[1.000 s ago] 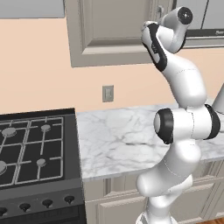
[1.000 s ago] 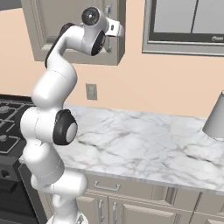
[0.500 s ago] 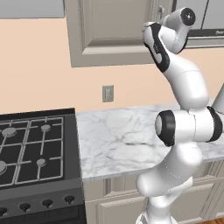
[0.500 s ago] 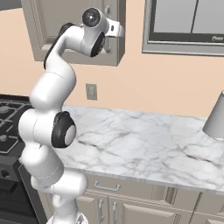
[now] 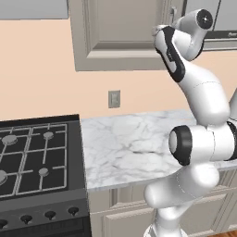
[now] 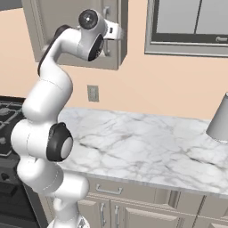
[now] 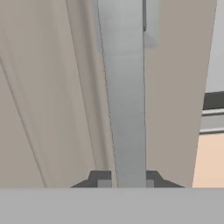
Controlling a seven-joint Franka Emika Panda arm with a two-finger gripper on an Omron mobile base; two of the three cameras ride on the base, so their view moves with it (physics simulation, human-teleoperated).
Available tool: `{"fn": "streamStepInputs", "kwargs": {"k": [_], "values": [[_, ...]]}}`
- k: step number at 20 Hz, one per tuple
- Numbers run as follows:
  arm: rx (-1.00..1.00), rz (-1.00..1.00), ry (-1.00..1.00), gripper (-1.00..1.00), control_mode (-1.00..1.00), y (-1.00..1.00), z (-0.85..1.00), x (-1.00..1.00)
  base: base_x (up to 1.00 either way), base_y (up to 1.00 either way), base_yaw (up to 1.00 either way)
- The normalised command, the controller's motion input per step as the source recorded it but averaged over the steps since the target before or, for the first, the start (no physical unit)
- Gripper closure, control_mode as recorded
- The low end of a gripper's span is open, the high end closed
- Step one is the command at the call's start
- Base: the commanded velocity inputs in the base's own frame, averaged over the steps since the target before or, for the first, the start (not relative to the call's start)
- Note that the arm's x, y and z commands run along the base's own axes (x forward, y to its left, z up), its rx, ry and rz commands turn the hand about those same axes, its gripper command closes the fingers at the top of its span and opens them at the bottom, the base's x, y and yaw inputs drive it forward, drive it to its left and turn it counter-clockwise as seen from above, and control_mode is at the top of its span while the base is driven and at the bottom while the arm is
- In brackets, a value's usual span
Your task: Open the cabinet, pick the kettle from the cabinet, and place it in the sink.
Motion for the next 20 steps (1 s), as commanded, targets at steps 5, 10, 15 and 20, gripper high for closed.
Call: {"fn": "streamStepInputs", "kwargs": {"k": [5,10,15,20], "values": [[0.00,0.00,0.00,1.00,-1.00,0.16,0.14,-0.54,0.00,0.00,0.00],[0.00,-0.02,0.00,1.00,-1.00,0.13,0.13,-0.55,0.00,0.00,0.00],[0.00,-0.13,0.00,1.00,-1.00,0.13,0.11,-0.52,0.00,0.00,0.00],[0.00,-0.16,0.00,1.00,-1.00,0.12,0.10,-0.53,0.00,0.00,0.00]]}}
